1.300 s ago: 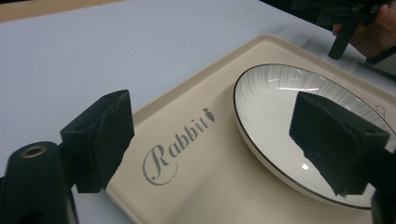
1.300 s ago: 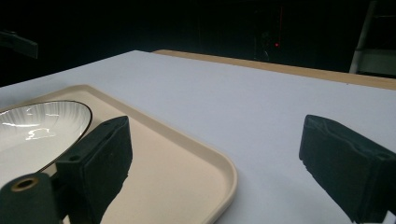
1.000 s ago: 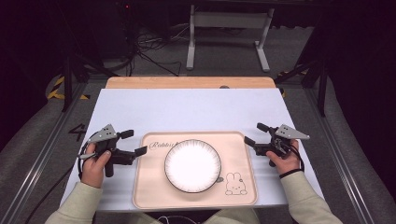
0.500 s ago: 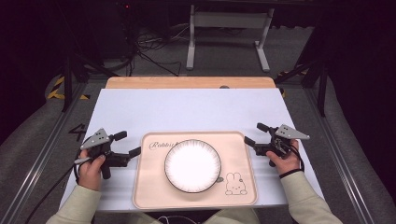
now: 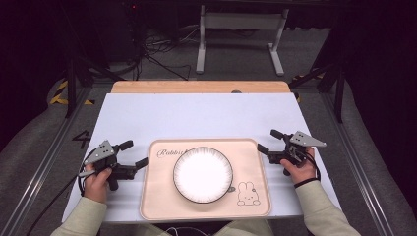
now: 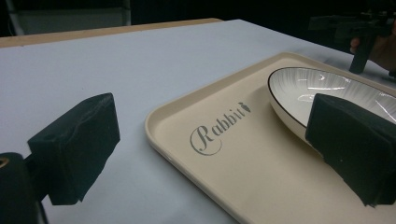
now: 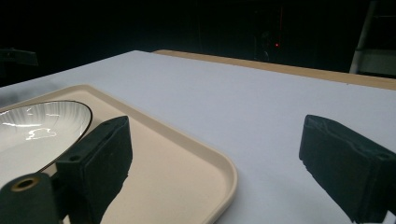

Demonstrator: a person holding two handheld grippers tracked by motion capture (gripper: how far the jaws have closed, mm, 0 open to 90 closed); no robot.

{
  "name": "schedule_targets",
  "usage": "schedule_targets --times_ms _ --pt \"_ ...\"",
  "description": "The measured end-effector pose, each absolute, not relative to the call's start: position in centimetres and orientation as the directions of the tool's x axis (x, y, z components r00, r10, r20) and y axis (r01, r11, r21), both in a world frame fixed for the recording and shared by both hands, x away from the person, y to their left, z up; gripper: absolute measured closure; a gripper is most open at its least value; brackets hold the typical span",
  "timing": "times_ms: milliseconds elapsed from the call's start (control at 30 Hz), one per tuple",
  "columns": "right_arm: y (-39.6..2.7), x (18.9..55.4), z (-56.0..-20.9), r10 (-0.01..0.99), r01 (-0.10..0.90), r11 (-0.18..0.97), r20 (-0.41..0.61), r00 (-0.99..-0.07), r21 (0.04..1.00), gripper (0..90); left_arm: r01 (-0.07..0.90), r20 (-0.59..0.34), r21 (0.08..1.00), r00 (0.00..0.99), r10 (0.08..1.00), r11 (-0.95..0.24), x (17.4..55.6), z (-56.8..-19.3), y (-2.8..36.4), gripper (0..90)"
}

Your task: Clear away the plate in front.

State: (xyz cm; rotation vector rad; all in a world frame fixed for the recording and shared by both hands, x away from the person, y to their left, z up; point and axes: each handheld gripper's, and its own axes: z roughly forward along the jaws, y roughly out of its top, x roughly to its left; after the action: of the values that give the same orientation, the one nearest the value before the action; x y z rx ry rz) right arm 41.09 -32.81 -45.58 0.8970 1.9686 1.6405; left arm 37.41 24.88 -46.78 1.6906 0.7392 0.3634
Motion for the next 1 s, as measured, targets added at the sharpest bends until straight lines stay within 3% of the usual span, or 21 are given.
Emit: schedule_targets --times_ms 500,1000 --pt "-32.83 41.07 -45.58 0.708 0.208 0.094 0.082 -0.702 0.974 9.2 0.251 -0.094 0.954 0.77 0.631 -0.165 37.38 -46.85 24.49 3.5" --pt "-32.82 41.13 -45.58 0.702 0.209 0.096 0.083 -0.708 0.973 8.5 0.267 -0.119 0.953 0.767 0.63 -0.146 37.47 -46.89 24.65 3.8"
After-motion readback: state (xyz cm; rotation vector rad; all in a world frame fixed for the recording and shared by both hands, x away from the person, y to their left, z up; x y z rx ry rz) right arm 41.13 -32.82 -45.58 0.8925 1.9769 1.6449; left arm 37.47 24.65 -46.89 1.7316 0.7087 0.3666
